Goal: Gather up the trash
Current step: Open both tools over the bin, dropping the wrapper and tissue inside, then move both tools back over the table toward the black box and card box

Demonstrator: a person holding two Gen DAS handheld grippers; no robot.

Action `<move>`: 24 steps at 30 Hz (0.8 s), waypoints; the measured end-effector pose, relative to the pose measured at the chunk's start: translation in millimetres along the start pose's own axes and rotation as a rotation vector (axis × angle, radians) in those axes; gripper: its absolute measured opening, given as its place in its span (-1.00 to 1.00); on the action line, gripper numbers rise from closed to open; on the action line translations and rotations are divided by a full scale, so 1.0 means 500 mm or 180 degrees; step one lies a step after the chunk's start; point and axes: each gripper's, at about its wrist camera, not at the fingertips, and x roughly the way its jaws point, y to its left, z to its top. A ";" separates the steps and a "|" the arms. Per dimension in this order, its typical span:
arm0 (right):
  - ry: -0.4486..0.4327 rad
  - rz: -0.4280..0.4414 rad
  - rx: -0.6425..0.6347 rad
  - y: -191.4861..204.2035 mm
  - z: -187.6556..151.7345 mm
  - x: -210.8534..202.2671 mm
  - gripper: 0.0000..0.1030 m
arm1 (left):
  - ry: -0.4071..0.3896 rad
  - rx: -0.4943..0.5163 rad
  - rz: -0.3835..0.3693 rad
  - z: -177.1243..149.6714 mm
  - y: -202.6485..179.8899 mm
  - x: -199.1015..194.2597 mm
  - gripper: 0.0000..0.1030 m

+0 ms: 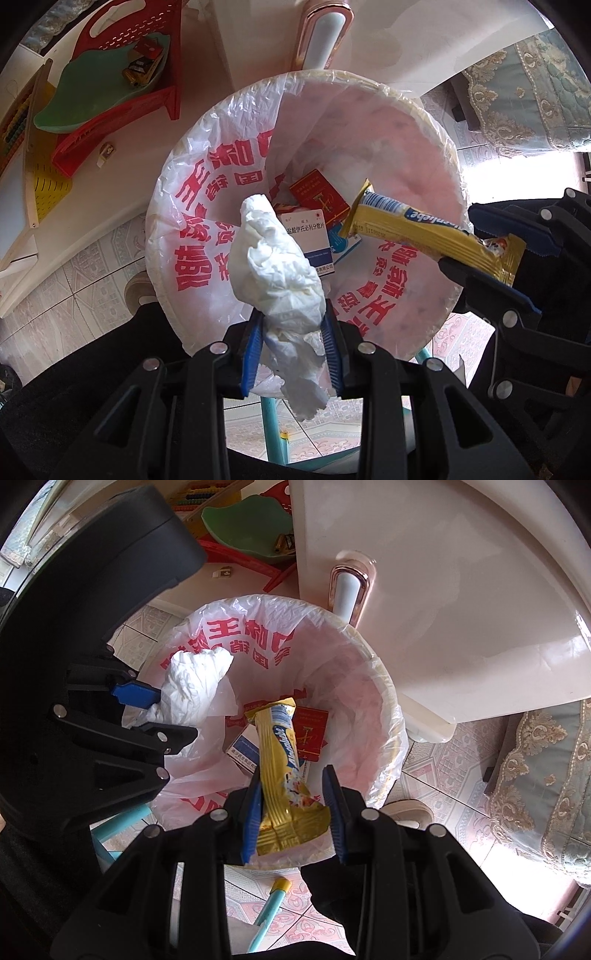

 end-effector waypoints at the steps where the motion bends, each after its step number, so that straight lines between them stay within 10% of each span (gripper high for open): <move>1: 0.0000 0.0003 -0.0004 0.001 0.000 0.001 -0.39 | 0.0001 -0.0009 -0.0002 0.000 0.000 0.000 -0.42; 7: -0.0016 -0.0015 -0.0032 0.007 -0.002 0.000 -0.37 | 0.0007 0.0003 0.0029 0.001 0.000 0.001 -0.28; 13: -0.0061 -0.0105 -0.0039 0.007 0.000 -0.004 0.05 | 0.0010 0.0043 0.0146 0.001 -0.002 0.000 0.14; 24: -0.0024 -0.0081 0.0018 0.001 0.001 -0.001 0.10 | -0.0021 0.0042 0.0200 -0.002 -0.001 -0.003 0.19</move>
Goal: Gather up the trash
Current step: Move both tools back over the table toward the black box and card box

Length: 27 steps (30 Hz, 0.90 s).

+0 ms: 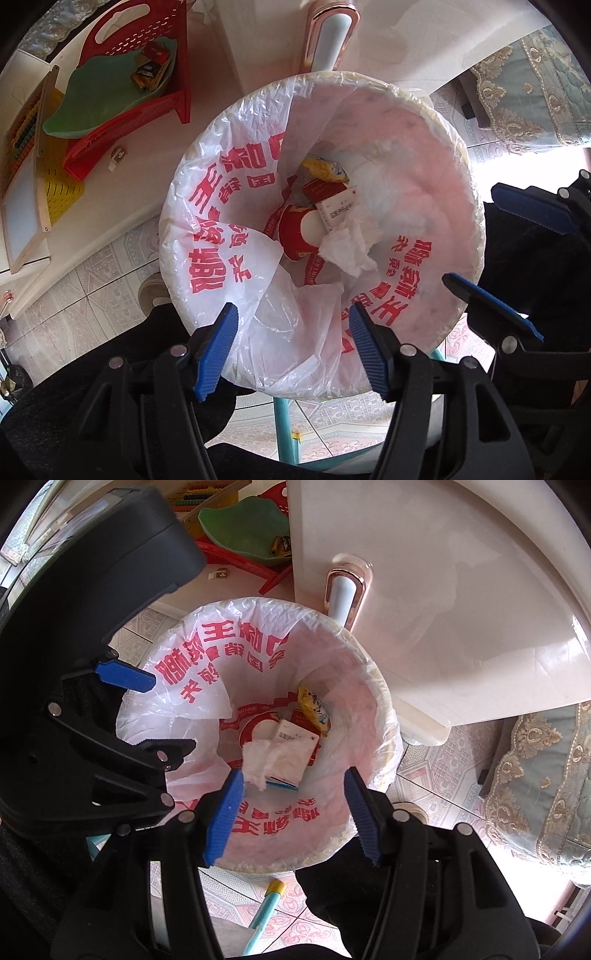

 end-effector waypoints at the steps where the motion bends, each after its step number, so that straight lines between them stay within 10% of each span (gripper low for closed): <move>1: 0.0000 -0.0009 0.0002 0.000 0.000 0.000 0.11 | -0.0006 0.0000 0.0003 0.000 0.000 -0.001 0.20; 16: -0.0093 0.0126 0.0118 -0.009 -0.010 -0.058 0.29 | -0.0188 0.0031 -0.0044 -0.028 -0.001 -0.058 0.30; 27: -0.0831 0.0322 0.0150 -0.037 0.051 -0.384 0.71 | -0.1285 0.0704 0.0148 -0.098 0.050 -0.453 0.69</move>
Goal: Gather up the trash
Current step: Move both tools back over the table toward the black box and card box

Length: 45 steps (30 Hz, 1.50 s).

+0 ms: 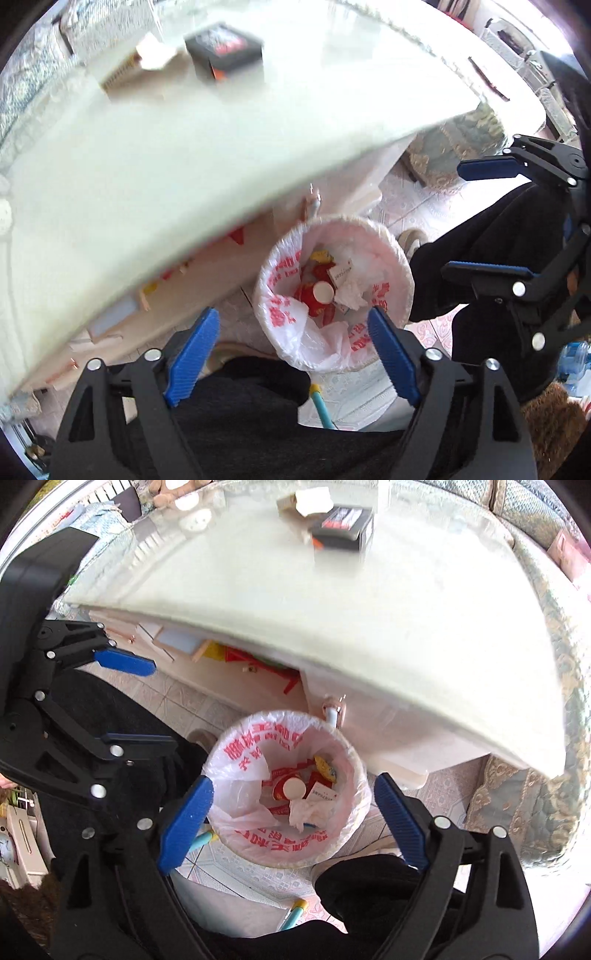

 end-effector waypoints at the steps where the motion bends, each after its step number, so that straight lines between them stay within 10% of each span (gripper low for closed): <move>1: -0.0048 0.0026 0.0009 -0.002 0.022 -0.027 0.72 | -0.0115 0.0095 0.0067 0.015 0.011 -0.042 0.72; 7: -0.0359 -0.0025 0.0055 -0.015 0.146 -0.161 0.76 | -0.0655 0.0619 0.0578 0.111 0.069 -0.232 0.85; 16: -0.0646 -0.0145 0.0138 -0.046 0.272 -0.269 0.77 | -0.0835 0.1620 0.0949 0.207 0.103 -0.292 0.86; 45: 0.0246 0.0098 0.0103 -0.136 0.425 0.050 0.78 | 0.0353 0.2320 -0.0017 0.445 0.293 0.077 0.86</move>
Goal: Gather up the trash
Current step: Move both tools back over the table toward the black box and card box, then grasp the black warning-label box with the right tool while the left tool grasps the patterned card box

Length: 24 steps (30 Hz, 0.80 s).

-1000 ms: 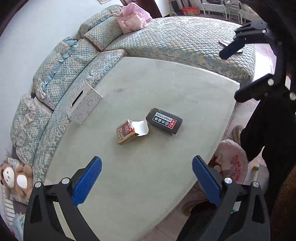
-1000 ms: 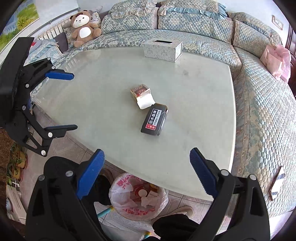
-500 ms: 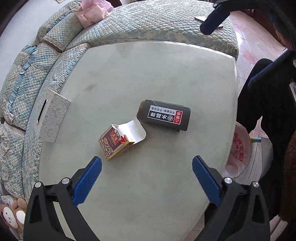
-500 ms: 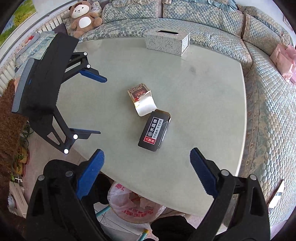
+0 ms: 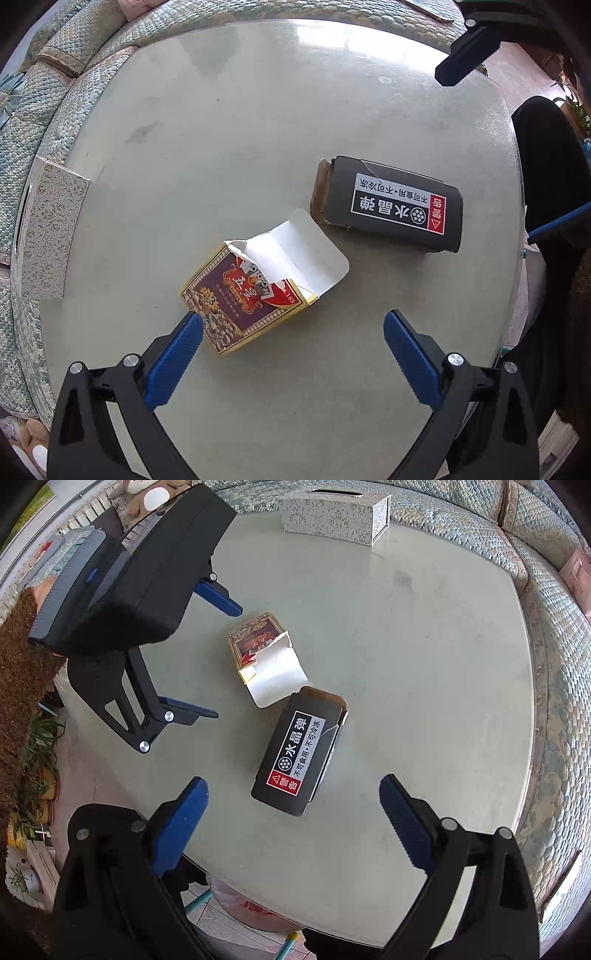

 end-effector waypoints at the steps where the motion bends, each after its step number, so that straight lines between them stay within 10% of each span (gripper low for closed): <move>1: 0.0042 0.0017 0.0013 -0.003 0.002 0.014 0.78 | 0.0021 0.0031 -0.0004 0.002 0.004 0.009 0.86; 24: 0.0302 -0.0175 0.0065 0.001 0.030 0.170 0.80 | 0.0364 -0.0002 0.0240 0.052 0.055 0.117 0.87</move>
